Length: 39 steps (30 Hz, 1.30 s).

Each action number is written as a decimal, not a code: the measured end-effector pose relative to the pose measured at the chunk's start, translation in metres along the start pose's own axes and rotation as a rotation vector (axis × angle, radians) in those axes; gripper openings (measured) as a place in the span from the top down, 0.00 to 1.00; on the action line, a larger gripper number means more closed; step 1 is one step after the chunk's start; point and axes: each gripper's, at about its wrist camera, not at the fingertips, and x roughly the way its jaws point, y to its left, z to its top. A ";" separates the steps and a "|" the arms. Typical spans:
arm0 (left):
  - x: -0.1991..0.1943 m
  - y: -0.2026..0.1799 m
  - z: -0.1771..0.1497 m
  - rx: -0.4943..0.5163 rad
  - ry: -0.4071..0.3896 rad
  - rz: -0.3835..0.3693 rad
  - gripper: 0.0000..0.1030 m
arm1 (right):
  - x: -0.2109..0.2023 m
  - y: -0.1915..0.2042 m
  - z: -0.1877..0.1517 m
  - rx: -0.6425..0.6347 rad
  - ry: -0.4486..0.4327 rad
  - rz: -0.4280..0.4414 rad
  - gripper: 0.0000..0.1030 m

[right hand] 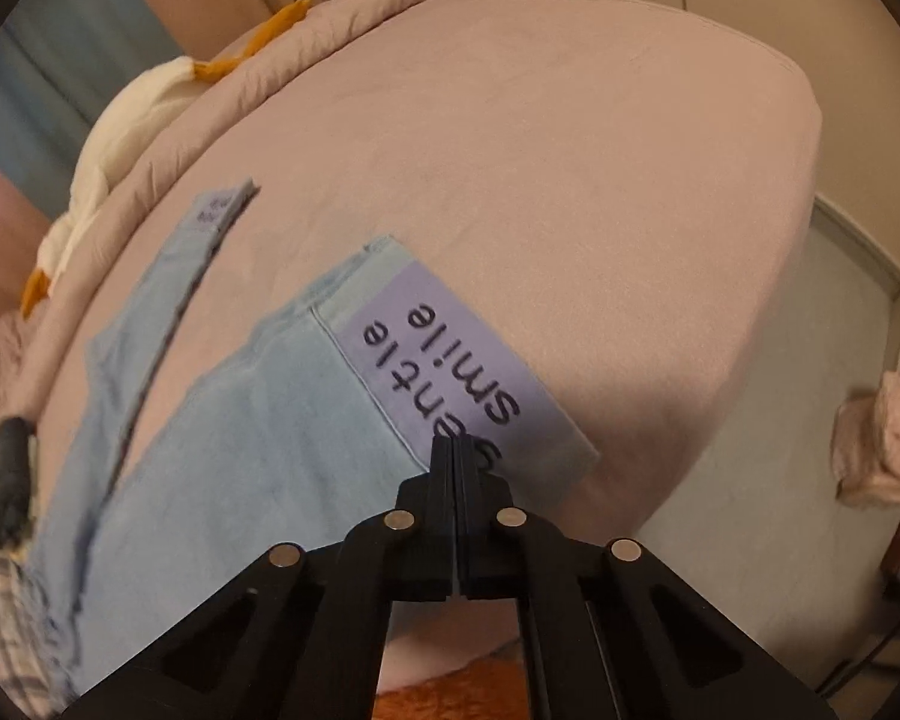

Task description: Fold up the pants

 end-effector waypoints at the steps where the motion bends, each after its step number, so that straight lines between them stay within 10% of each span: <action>1: -0.004 0.002 -0.001 -0.001 0.004 -0.008 0.89 | -0.005 -0.001 0.001 -0.003 -0.005 0.000 0.98; 5: 0.001 0.011 -0.008 0.010 0.046 0.019 0.88 | -0.019 -0.012 0.002 0.013 -0.022 0.012 0.93; 9: 0.015 0.016 -0.008 -0.009 0.082 0.037 0.86 | -0.013 -0.019 0.002 0.038 -0.020 -0.023 0.43; 17: 0.013 0.020 -0.010 -0.011 0.085 0.031 0.85 | 0.012 -0.035 0.000 0.147 0.051 0.059 0.47; 19: 0.010 0.017 -0.009 -0.004 0.075 0.039 0.87 | 0.008 -0.034 0.001 0.137 0.009 0.040 0.89; 20: 0.008 0.015 -0.008 0.002 0.069 0.048 0.87 | 0.007 -0.031 0.004 0.124 -0.004 0.040 0.91; 27: 0.005 0.012 -0.012 0.064 0.091 0.082 0.85 | -0.032 -0.015 0.029 0.067 -0.126 0.074 0.92; 39: 0.029 0.010 -0.016 0.053 0.112 0.126 0.84 | 0.015 -0.026 0.019 0.048 -0.013 -0.094 0.92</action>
